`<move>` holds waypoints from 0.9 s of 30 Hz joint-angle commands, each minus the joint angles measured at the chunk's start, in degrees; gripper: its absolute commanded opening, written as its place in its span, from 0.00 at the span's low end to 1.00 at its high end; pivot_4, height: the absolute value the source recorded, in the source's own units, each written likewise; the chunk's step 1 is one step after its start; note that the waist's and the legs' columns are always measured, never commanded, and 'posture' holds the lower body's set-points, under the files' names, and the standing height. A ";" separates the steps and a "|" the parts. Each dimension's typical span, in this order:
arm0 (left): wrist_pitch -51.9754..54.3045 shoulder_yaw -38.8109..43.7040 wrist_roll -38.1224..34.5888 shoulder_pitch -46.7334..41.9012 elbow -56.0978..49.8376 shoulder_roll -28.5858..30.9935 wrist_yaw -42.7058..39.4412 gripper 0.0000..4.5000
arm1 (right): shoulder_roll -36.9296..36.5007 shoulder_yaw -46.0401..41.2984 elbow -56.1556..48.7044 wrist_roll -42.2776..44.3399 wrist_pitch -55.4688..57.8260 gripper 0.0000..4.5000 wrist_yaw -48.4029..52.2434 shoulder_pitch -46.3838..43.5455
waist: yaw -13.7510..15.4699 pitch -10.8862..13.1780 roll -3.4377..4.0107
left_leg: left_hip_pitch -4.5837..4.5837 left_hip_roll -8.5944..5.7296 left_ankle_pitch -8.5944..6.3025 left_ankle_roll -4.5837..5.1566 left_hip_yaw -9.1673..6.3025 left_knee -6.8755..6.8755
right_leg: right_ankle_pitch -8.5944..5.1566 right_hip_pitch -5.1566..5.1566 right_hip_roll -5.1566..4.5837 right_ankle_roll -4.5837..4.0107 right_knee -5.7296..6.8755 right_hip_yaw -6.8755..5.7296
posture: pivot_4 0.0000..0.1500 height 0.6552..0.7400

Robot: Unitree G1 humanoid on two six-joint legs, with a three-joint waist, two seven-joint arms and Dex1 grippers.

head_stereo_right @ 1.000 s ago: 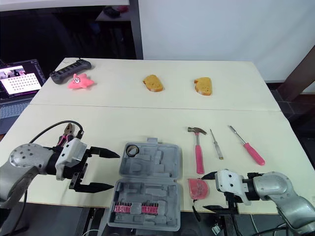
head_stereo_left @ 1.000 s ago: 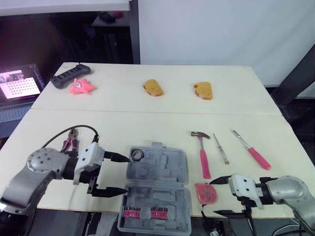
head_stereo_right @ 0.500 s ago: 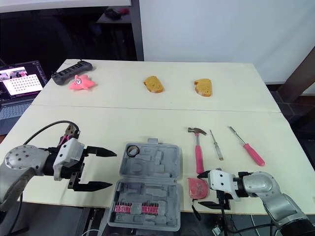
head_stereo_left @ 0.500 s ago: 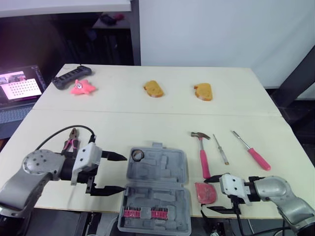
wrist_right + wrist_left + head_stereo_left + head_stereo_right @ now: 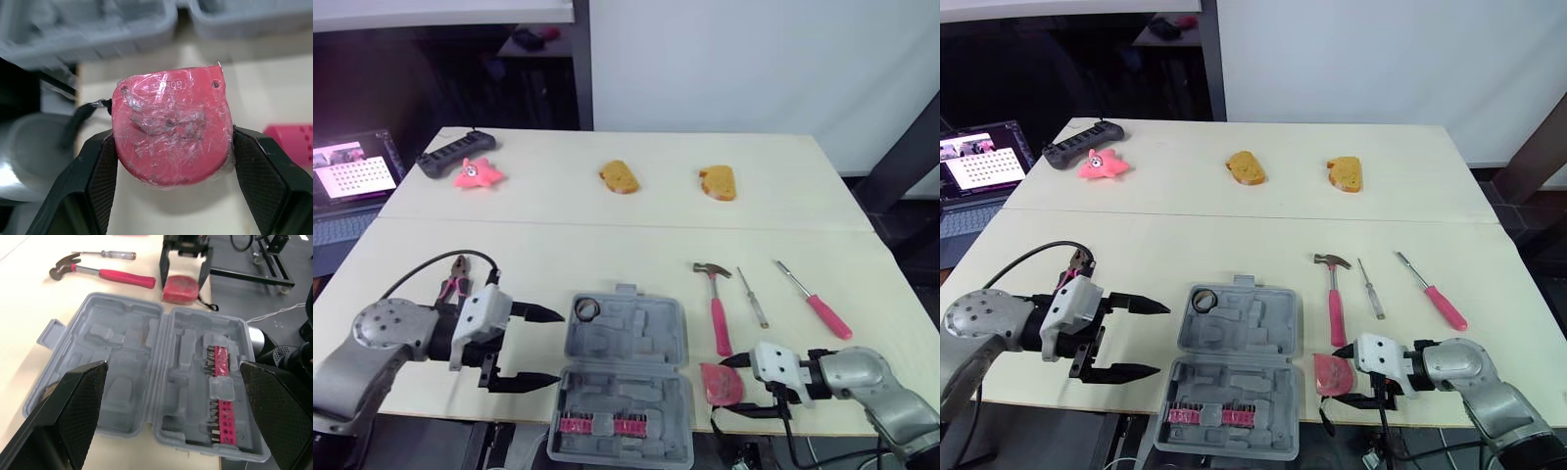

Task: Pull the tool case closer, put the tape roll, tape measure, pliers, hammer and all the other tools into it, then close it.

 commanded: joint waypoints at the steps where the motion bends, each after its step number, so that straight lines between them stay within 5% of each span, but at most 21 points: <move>1: -1.66 2.09 0.01 0.55 0.47 0.34 -0.35 1.00 | -2.32 -3.55 -9.03 5.67 11.72 0.66 -0.95 -2.91 | -0.08 0.00 -0.01 | 0.00 0.00 0.00 0.00 0.00 0.00 | 0.00 0.00 0.00 0.00 0.00 0.00 | 1.00 0.97; 6: -1.79 3.74 -0.57 3.09 0.98 -0.48 1.14 1.00 | -4.62 -2.47 -17.34 7.14 23.39 0.66 -2.28 -10.49 | 0.08 0.00 0.00 | 0.00 0.01 0.00 0.00 -0.01 -0.03 | 0.00 -0.04 0.01 -0.01 0.00 0.00 | 1.00 0.97; 14: -0.87 8.84 -2.51 11.03 -3.46 -3.00 5.41 1.00 | -3.63 10.15 -20.49 7.28 50.17 0.66 -3.12 -35.68 | 0.03 0.01 0.00 | -0.06 0.03 0.00 0.00 0.01 -0.05 | -0.07 -0.16 -0.01 -0.15 -0.01 0.00 | 1.00 0.97; 27: -1.98 15.47 -0.91 23.21 -7.91 -5.80 10.87 1.00 | 8.65 29.21 -8.80 -4.45 57.72 0.66 -10.78 -49.45 | -0.09 0.00 -0.03 | -0.16 0.03 0.00 0.00 0.07 -0.11 | -0.08 -0.35 -0.06 -0.18 -0.02 -0.02 | 1.00 0.97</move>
